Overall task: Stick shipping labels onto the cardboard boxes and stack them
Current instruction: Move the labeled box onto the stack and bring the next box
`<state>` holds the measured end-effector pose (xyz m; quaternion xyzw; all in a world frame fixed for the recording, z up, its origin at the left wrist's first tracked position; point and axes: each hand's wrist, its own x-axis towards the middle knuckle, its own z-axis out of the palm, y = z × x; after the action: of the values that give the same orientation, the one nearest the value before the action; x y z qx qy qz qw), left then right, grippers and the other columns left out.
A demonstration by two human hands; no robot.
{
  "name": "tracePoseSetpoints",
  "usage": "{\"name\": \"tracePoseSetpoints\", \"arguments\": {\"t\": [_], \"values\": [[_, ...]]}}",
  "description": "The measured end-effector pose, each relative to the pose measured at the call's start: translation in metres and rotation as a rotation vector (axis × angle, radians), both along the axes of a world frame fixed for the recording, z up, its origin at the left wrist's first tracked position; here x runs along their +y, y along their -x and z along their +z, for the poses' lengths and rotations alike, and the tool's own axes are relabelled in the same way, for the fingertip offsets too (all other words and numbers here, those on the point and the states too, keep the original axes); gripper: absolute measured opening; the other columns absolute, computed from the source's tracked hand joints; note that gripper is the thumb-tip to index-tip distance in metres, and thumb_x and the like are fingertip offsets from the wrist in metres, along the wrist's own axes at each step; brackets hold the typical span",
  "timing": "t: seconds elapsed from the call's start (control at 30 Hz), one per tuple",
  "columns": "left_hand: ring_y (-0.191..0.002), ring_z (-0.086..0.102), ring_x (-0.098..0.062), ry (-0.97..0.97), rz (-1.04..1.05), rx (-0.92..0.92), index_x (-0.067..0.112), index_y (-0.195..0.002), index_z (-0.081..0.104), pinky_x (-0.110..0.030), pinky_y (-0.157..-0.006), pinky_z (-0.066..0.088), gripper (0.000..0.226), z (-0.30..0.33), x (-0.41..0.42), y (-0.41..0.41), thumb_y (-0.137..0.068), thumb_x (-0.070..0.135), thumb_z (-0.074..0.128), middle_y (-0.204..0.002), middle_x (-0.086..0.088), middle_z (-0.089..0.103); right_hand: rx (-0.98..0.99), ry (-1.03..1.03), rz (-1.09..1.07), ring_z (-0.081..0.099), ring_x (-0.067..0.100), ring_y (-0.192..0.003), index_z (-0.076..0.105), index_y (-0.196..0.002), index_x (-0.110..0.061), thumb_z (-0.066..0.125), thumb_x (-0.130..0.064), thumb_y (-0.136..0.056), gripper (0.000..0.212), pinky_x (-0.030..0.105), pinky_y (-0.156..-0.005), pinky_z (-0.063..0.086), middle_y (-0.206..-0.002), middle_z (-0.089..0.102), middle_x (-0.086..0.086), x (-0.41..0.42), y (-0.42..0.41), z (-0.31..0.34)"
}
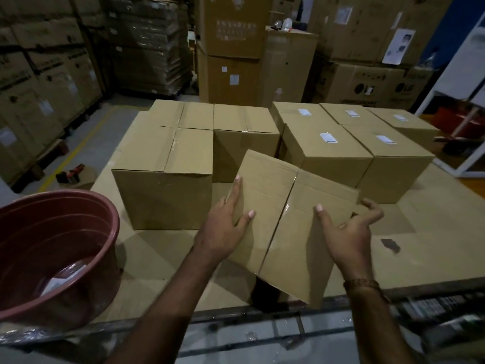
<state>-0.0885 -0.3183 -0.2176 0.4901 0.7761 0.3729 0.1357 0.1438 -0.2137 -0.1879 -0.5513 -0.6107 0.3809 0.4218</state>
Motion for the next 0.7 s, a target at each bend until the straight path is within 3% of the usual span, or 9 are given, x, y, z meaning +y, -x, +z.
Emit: {"name": "tracePoseSetpoints", "arguments": {"t": [0.13, 0.23, 0.33, 0.37, 0.43, 0.5, 0.7], "values": [[-0.124, 0.056, -0.023, 0.001, 0.128, 0.05, 0.046, -0.166, 0.0, -0.051, -0.098, 0.056, 0.091, 0.008, 0.011, 0.005, -0.099, 0.059, 0.06, -0.137, -0.005, 0.058, -0.06, -0.091, 0.135, 0.066, 0.017, -0.109, 0.036, -0.134, -0.03, 0.086, -0.04, -0.087, 0.07, 0.027, -0.083, 0.051, -0.125, 0.064, -0.003, 0.031, -0.009, 0.01], [-0.115, 0.057, -0.02, 0.032, 0.211, 0.094, 0.042, -0.167, 0.009, -0.046, -0.092, 0.056, 0.088, 0.015, 0.015, 0.001, -0.098, 0.062, 0.06, -0.126, -0.005, 0.06, -0.051, -0.093, 0.254, 0.064, 0.002, -0.11, 0.044, -0.14, -0.032, 0.086, -0.038, -0.087, 0.068, 0.027, -0.087, 0.053, -0.126, 0.065, -0.01, 0.05, -0.01, 0.014], [-0.12, 0.058, -0.024, 0.083, 0.289, 0.114, 0.038, -0.166, 0.017, -0.049, -0.092, 0.058, 0.084, 0.015, 0.02, -0.002, -0.097, 0.067, 0.056, -0.13, -0.006, 0.06, -0.119, -0.11, 0.338, 0.059, -0.012, -0.108, 0.05, -0.146, -0.039, 0.081, -0.036, -0.092, 0.063, 0.02, -0.089, 0.049, -0.123, 0.062, -0.02, 0.067, -0.008, 0.009], [-0.122, 0.058, -0.025, 0.104, 0.298, 0.117, 0.037, -0.166, 0.02, -0.051, -0.093, 0.058, 0.084, 0.012, 0.022, -0.004, -0.097, 0.068, 0.055, -0.134, -0.007, 0.061, -0.192, -0.11, 0.334, 0.06, -0.007, -0.109, 0.05, -0.148, -0.04, 0.079, -0.039, -0.093, 0.062, 0.023, -0.091, 0.05, -0.123, 0.06, -0.017, 0.071, -0.007, 0.006], [-0.126, 0.058, -0.026, 0.15, 0.284, 0.118, 0.035, -0.166, 0.024, -0.053, -0.095, 0.058, 0.083, 0.005, 0.027, -0.009, -0.097, 0.07, 0.053, -0.139, -0.005, 0.06, -0.373, -0.086, 0.26, 0.059, 0.019, -0.124, 0.047, -0.158, -0.032, 0.076, -0.05, -0.092, 0.074, 0.04, -0.101, 0.054, -0.134, 0.054, 0.001, 0.079, -0.004, -0.003], [-0.13, 0.055, -0.026, 0.17, 0.289, 0.112, 0.035, -0.164, 0.028, -0.055, -0.098, 0.056, 0.08, -0.002, 0.031, -0.016, -0.097, 0.071, 0.051, -0.144, -0.003, 0.059, -0.416, -0.065, 0.228, 0.055, 0.031, -0.131, 0.048, -0.158, -0.028, 0.078, -0.05, -0.091, 0.077, 0.049, -0.105, 0.054, -0.145, 0.05, 0.009, 0.081, -0.002, -0.009], [-0.127, 0.057, -0.023, 0.093, 0.407, 0.043, 0.038, -0.161, 0.038, -0.054, -0.095, 0.058, 0.074, -0.004, 0.036, -0.024, -0.095, 0.069, 0.056, -0.141, 0.0, 0.06, -0.397, -0.114, 0.374, 0.055, 0.02, -0.126, 0.058, -0.149, -0.028, 0.082, -0.045, -0.089, 0.067, 0.042, -0.097, 0.055, -0.144, 0.054, -0.003, 0.098, -0.014, -0.018]]}}
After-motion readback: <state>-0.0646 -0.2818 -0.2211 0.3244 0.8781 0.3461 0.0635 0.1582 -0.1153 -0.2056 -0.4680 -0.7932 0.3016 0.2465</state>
